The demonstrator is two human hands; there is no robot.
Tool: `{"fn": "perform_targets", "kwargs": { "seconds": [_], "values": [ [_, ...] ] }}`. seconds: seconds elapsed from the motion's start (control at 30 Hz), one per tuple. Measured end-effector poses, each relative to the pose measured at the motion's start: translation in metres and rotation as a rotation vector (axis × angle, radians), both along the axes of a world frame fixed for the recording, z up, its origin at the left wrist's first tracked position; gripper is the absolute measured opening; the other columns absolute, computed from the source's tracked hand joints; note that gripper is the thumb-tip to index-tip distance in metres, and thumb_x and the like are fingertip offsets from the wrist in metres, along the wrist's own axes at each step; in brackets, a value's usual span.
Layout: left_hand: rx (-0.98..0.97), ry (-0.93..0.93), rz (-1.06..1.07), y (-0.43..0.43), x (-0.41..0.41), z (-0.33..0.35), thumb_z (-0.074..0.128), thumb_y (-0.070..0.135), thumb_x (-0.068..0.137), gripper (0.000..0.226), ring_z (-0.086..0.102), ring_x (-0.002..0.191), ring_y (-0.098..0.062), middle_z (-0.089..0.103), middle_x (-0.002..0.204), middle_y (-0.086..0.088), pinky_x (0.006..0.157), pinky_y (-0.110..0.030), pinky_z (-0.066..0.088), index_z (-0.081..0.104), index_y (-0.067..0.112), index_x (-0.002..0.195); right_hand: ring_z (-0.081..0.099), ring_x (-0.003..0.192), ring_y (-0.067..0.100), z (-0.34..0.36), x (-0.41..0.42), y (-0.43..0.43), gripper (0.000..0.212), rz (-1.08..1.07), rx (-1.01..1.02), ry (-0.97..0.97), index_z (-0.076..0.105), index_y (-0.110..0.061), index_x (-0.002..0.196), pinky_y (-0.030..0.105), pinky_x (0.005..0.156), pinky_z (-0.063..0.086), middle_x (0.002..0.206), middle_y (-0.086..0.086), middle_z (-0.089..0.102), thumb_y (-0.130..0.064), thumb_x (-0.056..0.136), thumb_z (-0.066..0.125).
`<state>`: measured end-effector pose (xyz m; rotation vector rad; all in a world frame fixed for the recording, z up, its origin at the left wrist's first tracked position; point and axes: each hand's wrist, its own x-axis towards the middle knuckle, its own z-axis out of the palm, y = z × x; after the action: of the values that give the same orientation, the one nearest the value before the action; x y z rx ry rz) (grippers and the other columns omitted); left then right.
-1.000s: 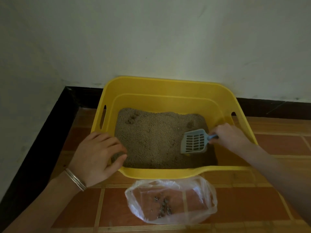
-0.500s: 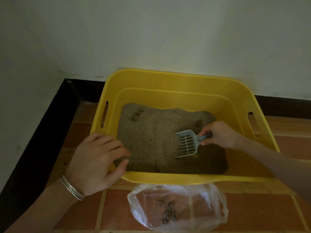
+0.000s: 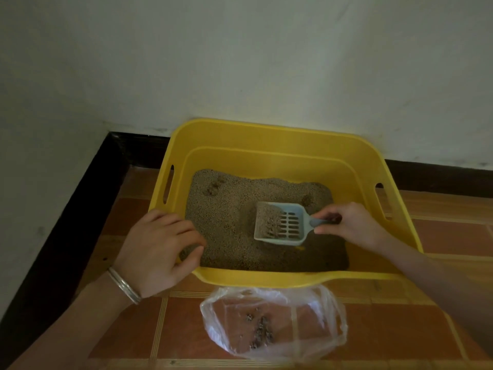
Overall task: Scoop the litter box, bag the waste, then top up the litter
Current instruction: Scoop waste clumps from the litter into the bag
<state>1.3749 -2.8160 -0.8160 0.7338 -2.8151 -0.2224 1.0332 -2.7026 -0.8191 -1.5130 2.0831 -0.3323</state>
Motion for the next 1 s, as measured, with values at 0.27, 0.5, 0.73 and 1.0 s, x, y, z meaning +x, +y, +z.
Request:
{"fn": "perform_targets", "kwargs": {
  "seconds": [0.27, 0.5, 0.73, 1.0],
  "values": [
    [-0.031, 0.001, 0.013, 0.003, 0.002, -0.002, 0.038, 0.039, 0.087, 0.036, 0.061, 0.072, -0.011, 0.065, 0.075, 0.016, 0.073, -0.027, 0.029, 0.07, 0.03, 0.074, 0.051, 0.077, -0.007, 0.015, 0.007, 0.016, 0.024, -0.036, -0.033, 0.045, 0.069, -0.018, 0.1, 0.001, 0.066, 0.038, 0.09, -0.009, 0.064, -0.018, 0.076, 0.073],
    [-0.072, -0.002, -0.023, -0.004, -0.001, -0.002, 0.038, 0.046, 0.085, 0.036, 0.061, 0.076, -0.012, 0.064, 0.077, 0.016, 0.074, -0.028, 0.027, 0.07, 0.032, 0.079, 0.052, 0.08, -0.003, 0.019, 0.01, 0.029, 0.022, -0.116, -0.058, 0.051, 0.066, -0.017, 0.102, -0.002, 0.065, 0.036, 0.085, -0.014, 0.058, -0.014, 0.08, 0.069],
    [-0.074, 0.035, -0.035, -0.003, -0.001, -0.007, 0.037, 0.048, 0.087, 0.037, 0.06, 0.078, -0.011, 0.065, 0.077, 0.018, 0.074, -0.032, 0.031, 0.07, 0.033, 0.08, 0.054, 0.079, -0.014, 0.029, 0.022, 0.037, 0.024, -0.093, -0.124, -0.055, 0.068, -0.02, 0.099, 0.0, 0.07, 0.037, 0.085, -0.023, 0.06, -0.013, 0.077, 0.072],
    [-0.072, 0.031, -0.006, 0.002, 0.002, -0.011, 0.034, 0.047, 0.088, 0.038, 0.06, 0.074, -0.01, 0.065, 0.075, 0.017, 0.072, -0.032, 0.031, 0.069, 0.033, 0.079, 0.055, 0.076, -0.011, 0.032, 0.029, 0.045, 0.026, -0.103, -0.119, -0.072, 0.069, -0.019, 0.098, 0.0, 0.067, 0.038, 0.083, -0.02, 0.061, -0.012, 0.074, 0.074]
  ]
}}
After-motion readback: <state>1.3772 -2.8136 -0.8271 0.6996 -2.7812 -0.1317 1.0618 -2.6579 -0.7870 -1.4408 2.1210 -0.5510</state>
